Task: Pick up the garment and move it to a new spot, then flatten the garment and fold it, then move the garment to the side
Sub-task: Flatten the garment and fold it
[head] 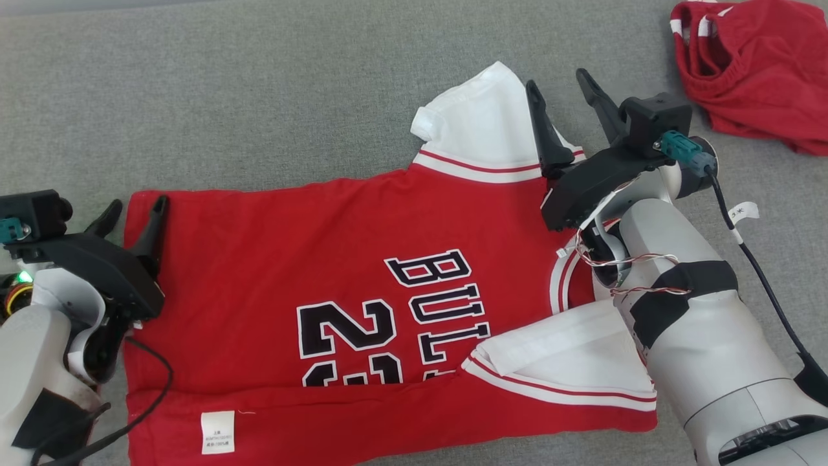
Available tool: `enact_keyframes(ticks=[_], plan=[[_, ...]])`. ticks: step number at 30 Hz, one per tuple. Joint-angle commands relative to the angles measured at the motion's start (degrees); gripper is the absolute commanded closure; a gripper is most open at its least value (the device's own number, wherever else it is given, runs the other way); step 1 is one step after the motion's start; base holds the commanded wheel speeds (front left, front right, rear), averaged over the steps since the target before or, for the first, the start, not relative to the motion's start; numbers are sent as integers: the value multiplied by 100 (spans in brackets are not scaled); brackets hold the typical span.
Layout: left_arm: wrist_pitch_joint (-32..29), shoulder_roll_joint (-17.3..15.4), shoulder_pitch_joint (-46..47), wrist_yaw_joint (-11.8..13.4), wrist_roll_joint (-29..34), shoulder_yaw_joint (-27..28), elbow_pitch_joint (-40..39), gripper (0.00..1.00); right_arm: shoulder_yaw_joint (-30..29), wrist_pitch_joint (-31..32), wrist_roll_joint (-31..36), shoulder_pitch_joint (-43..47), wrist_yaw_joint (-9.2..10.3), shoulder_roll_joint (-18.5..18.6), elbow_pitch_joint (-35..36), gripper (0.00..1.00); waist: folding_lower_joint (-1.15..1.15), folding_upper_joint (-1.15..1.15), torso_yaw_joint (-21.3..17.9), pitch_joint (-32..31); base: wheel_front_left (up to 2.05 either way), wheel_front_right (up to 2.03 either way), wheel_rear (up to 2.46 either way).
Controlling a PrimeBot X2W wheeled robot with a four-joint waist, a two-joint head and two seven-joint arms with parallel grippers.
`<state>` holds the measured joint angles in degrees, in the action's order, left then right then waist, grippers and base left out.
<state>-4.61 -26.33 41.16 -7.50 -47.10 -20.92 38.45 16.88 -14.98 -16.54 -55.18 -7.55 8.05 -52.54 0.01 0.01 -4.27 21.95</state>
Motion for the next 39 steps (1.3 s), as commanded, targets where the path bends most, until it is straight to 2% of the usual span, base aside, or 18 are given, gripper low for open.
enact_keyframes(ticks=[1,6,7,8,9,12,18,24,29,37,38,39], plan=[[20,-3,61,3,-112,-111,76,0,23,-23,35,-57,16,-31,-18,0,-1,-1,-11,28,0,0,0],[56,-5,235,8,-276,-292,432,0,104,-23,115,-166,16,-86,-249,0,-1,-1,-14,71,0,0,0],[40,0,272,8,-310,-332,522,20,119,-23,118,-210,16,-101,-297,0,-1,-1,-13,81,0,0,0],[35,5,304,8,-322,-380,585,92,137,-24,119,-270,16,-107,-321,0,-1,-1,-10,89,0,0,0],[60,48,328,8,-407,-390,630,100,150,-24,133,-311,16,-96,-358,0,-1,-1,5,93,0,0,0],[175,94,424,3,-430,-476,653,100,162,-2,116,-441,16,-43,-624,0,-1,-1,92,77,0,0,0],[488,107,665,4,-372,-688,510,100,280,452,57,-970,16,-16,-1270,0,-1,-1,349,107,0,0,0],[805,255,891,4,-319,-874,212,100,339,1013,106,-1519,16,91,-1791,0,-1,-1,647,275,0,0,0],[968,378,1007,4,-288,-1020,-14,100,288,1260,275,-1816,16,259,-1999,0,-1,-1,858,470,0,0,0],[1128,381,1082,5,-201,-1109,-175,100,10,1765,587,-2040,16,398,-2116,0,-1,-1,973,707,0,0,0],[1149,385,1084,4,-205,-1115,-186,100,-38,1852,625,-2041,16,395,-2126,3,-1,-1,981,723,0,0,0],[1160,389,1087,4,-212,-1119,-203,100,-71,1929,672,-2036,16,374,-2134,60,-1,-1,987,735,0,0,0]])
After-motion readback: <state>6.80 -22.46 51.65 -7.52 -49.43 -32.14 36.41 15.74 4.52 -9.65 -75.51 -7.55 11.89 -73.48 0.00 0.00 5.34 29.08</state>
